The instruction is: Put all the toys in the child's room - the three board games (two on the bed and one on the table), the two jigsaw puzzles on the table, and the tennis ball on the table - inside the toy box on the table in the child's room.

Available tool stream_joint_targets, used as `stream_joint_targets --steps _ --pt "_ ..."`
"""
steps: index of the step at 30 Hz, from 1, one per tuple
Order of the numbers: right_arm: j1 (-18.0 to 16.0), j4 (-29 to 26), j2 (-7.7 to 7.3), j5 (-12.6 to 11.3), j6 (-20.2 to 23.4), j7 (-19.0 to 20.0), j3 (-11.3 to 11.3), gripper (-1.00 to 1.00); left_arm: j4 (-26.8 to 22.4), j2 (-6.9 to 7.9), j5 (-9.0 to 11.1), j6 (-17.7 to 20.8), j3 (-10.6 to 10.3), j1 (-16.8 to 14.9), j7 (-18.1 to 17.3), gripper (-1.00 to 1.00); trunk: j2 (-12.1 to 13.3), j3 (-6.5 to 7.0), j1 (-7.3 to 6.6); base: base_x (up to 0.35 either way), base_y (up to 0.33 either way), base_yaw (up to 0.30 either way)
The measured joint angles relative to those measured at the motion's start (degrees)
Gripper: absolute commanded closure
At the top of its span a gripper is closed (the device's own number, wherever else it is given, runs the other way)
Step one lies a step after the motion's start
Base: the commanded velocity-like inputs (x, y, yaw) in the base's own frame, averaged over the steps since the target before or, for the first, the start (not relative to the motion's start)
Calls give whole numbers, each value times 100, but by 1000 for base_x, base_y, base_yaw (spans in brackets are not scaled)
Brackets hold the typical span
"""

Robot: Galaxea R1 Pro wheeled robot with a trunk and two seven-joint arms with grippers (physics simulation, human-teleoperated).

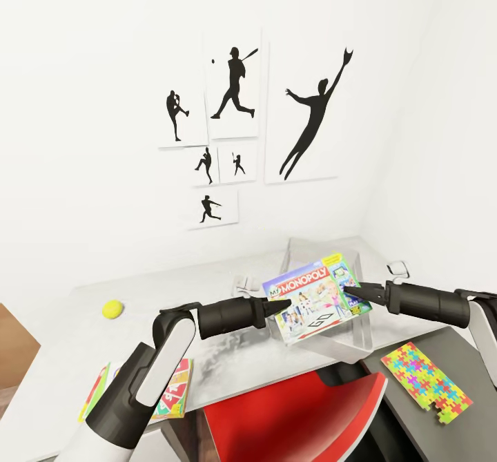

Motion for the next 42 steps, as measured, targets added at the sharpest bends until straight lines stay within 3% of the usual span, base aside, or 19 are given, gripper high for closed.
stream_joint_targets --steps 12,13,30,42 --pt "0 1 29 0 0 0 50 -100 -2 -3 -1 0 -3 0 -20 100 0 0 0 0 0 0" --pt "0 1 31 0 0 0 53 100 -2 -2 0 0 -3 0 -22 100 0 0 0 0 0 0" --pt "-1 8 0 204 -154 -21 12 100 -11 -2 200 60 -11 0 -35 100 0 0 0 0 0 0" --pt "4 7 -4 164 -124 -12 3 100 -11 1 232 68 -10 0 -40 100 0 0 0 0 0 0"
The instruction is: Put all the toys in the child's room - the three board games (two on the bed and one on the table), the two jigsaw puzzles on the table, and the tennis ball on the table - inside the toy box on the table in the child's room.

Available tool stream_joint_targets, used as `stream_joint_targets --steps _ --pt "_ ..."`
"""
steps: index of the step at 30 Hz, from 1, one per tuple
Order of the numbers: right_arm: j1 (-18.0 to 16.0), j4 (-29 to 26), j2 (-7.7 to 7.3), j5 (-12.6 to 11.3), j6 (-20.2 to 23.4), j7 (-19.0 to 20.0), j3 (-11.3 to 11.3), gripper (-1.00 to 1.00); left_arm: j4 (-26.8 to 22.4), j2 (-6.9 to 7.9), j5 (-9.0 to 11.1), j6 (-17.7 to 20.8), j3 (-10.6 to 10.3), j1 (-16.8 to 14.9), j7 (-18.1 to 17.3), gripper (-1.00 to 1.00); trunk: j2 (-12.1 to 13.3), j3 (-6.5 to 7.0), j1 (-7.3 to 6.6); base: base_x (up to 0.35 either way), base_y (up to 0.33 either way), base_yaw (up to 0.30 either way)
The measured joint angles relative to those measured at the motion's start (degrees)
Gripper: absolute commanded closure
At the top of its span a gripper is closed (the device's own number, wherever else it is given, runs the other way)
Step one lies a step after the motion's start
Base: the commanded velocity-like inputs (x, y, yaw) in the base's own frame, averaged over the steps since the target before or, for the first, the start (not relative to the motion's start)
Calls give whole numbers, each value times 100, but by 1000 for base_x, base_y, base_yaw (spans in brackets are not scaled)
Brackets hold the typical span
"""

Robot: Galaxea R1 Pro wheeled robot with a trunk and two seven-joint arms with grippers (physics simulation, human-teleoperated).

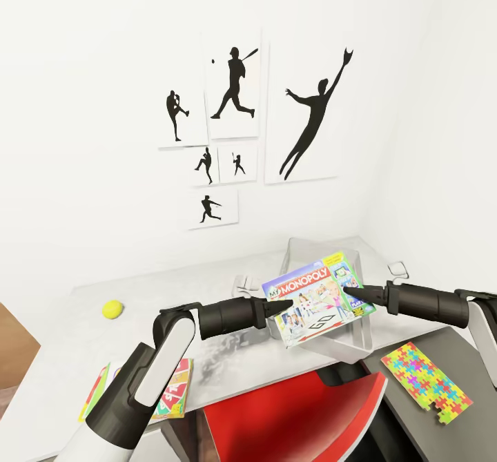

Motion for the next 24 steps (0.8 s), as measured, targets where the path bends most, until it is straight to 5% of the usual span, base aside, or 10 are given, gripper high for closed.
stream_joint_targets --steps 24 --pt "5 0 1 5 3 2 -2 100 1 18 19 5 2 0 -7 100 0 0 0 0 0 0"
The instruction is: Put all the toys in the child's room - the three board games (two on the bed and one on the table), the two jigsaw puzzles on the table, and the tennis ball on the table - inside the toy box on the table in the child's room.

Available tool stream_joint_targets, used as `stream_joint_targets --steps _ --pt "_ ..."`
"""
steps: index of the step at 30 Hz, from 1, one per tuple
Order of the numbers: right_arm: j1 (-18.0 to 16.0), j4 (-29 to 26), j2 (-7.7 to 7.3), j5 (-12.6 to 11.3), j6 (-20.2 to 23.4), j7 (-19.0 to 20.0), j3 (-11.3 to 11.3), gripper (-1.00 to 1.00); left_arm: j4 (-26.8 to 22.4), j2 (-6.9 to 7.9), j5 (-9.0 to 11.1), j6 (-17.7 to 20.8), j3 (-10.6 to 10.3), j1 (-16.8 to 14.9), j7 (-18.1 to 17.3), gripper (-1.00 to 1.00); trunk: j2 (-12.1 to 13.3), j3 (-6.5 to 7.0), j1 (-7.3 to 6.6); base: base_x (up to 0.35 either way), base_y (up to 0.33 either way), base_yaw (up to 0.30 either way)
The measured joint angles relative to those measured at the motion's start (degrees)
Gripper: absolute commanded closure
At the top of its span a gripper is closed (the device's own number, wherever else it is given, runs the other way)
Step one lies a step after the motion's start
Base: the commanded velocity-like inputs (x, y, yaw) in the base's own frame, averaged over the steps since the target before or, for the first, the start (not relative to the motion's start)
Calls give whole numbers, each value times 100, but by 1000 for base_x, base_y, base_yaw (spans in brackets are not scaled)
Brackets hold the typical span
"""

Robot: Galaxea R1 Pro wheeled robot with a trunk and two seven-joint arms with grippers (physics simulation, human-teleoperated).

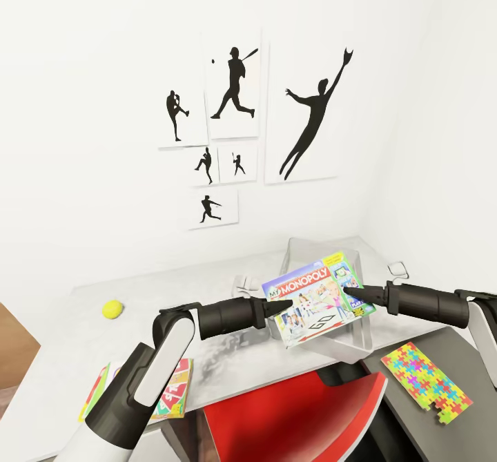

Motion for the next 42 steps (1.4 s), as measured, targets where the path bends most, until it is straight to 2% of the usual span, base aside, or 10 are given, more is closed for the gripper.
stream_joint_targets --steps 1,2,3,5,23,28,33,36,38,42 --pt "0 0 0 0 0 0 0 100 0 0 0 0 0 0 0 100 0 0 0 0 0 0" --pt "0 0 0 0 1 0 0 100 0 1 0 0 0 0 -1 -100 0 0 0 0 0 0" --pt "0 -1 -1 -20 7 2 2 100 4 4 -140 -45 8 -1 11 -100 0 0 0 0 0 0" --pt "0 -8 1 -169 112 3 3 100 8 6 -253 -72 12 0 19 -100 0 0 0 0 0 0" --pt "0 -8 -7 -157 106 2 -5 100 40 14 -277 2 89 -17 73 -100 0 0 0 0 0 0" --pt "-3 -6 -8 -122 80 1 -37 100 64 20 -244 35 254 -21 81 -100 0 0 0 0 0 0" --pt "-24 18 3 -109 73 -14 -268 100 74 14 -221 52 436 -20 86 -100 0 0 0 0 0 0" --pt "-69 196 20 -124 87 -77 -585 100 89 0 -274 50 591 -19 123 -100 0 0 0 0 0 0" --pt "-104 306 20 -142 102 -125 -667 100 93 -5 -266 54 647 -19 166 -100 0 0 0 0 0 0" --pt "-586 908 26 -125 83 -484 -866 100 103 -29 -204 83 908 -18 498 -100 1 1 0 0 0 0"
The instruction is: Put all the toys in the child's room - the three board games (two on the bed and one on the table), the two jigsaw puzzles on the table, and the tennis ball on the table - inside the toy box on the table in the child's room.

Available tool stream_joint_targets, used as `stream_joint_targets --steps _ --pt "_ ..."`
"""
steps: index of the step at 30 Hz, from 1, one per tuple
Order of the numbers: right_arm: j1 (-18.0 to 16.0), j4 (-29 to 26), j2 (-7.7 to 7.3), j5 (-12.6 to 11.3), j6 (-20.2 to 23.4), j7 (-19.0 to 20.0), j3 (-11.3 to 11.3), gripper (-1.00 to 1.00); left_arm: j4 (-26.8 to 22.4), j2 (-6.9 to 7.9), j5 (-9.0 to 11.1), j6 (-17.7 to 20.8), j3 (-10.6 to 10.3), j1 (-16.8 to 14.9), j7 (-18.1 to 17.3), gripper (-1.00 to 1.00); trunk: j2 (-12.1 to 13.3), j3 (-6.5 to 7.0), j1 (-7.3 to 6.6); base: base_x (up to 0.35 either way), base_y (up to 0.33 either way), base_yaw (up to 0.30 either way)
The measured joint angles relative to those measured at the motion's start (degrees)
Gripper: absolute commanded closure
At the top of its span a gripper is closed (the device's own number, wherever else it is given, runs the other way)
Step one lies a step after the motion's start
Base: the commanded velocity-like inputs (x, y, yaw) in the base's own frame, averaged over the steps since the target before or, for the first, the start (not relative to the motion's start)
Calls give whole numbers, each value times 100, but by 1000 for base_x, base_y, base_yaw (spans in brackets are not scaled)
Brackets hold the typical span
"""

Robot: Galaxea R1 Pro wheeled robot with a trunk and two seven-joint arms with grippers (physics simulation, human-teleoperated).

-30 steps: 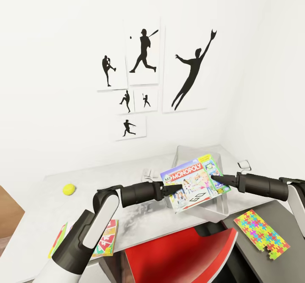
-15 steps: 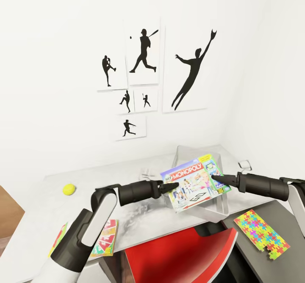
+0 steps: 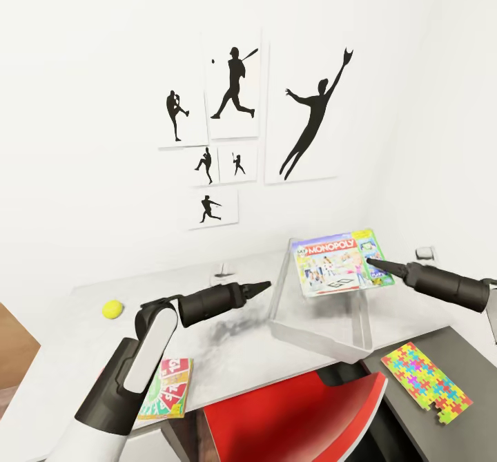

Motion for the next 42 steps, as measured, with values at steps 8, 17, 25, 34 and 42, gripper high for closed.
stream_joint_targets --steps 8,17,25,34,42 --pt "-1005 1295 -27 -18 15 -438 -110 100 23 -20 334 79 504 8 624 -100 0 0 0 0 0 0" --pt "-1891 2393 -111 -6 28 -678 -135 100 -18 -22 783 98 808 37 1231 -100 0 -1 0 0 0 0" --pt "-2437 3335 -122 15 21 -1662 -140 100 -102 -41 963 101 897 49 1641 -100 0 -1 0 0 0 0" --pt "-3201 4516 11 -44 28 -3667 -124 100 -159 -63 1455 98 952 60 1793 -100 0 -1 0 0 0 0" --pt "-3405 4854 247 -55 34 -4369 -89 100 -170 -66 1904 100 1036 57 2112 -100 0 0 -1 0 0 0"
